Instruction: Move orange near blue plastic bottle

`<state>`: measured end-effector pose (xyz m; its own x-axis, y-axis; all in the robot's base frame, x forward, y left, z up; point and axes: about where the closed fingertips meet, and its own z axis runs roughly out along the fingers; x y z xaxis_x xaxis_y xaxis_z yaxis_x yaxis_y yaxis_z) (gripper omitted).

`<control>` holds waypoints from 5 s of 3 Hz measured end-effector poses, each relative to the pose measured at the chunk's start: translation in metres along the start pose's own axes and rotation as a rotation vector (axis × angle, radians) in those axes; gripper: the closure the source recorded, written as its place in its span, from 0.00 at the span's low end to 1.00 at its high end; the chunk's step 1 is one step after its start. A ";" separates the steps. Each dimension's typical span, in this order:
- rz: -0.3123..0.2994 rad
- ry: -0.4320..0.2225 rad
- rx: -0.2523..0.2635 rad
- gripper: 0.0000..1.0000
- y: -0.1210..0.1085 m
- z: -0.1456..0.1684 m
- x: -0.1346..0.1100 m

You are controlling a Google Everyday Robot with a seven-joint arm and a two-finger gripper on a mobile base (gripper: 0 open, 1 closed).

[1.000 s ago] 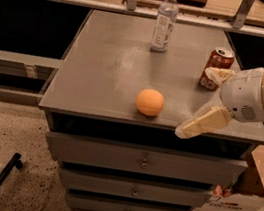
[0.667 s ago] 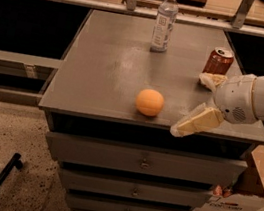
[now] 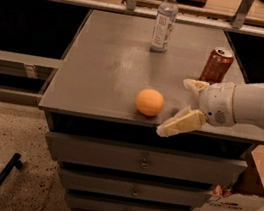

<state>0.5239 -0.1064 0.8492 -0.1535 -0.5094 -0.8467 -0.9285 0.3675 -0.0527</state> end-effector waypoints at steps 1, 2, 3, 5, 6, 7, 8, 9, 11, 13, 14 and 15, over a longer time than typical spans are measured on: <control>-0.001 -0.077 -0.029 0.00 0.003 0.019 -0.002; -0.036 -0.146 -0.053 0.00 0.006 0.035 -0.011; -0.064 -0.184 -0.065 0.17 0.009 0.045 -0.015; -0.099 -0.204 -0.030 0.63 0.008 0.038 -0.015; -0.067 -0.190 0.024 0.86 0.002 0.033 -0.016; -0.069 -0.191 0.023 1.00 0.002 0.034 -0.017; -0.069 -0.191 0.023 1.00 0.002 0.034 -0.017; -0.100 -0.196 0.050 1.00 -0.008 0.043 -0.024; -0.111 -0.174 0.166 1.00 -0.041 0.037 -0.035; -0.035 -0.150 0.327 1.00 -0.082 0.030 -0.025; -0.012 -0.156 0.350 1.00 -0.098 0.036 -0.022; -0.013 -0.168 0.354 1.00 -0.114 0.044 -0.024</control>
Offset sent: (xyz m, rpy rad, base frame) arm 0.0125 0.0515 -0.0109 0.1983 -0.1084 0.1166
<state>0.6479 -0.1018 0.8528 -0.0580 -0.3920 -0.9181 -0.7517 0.6223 -0.2182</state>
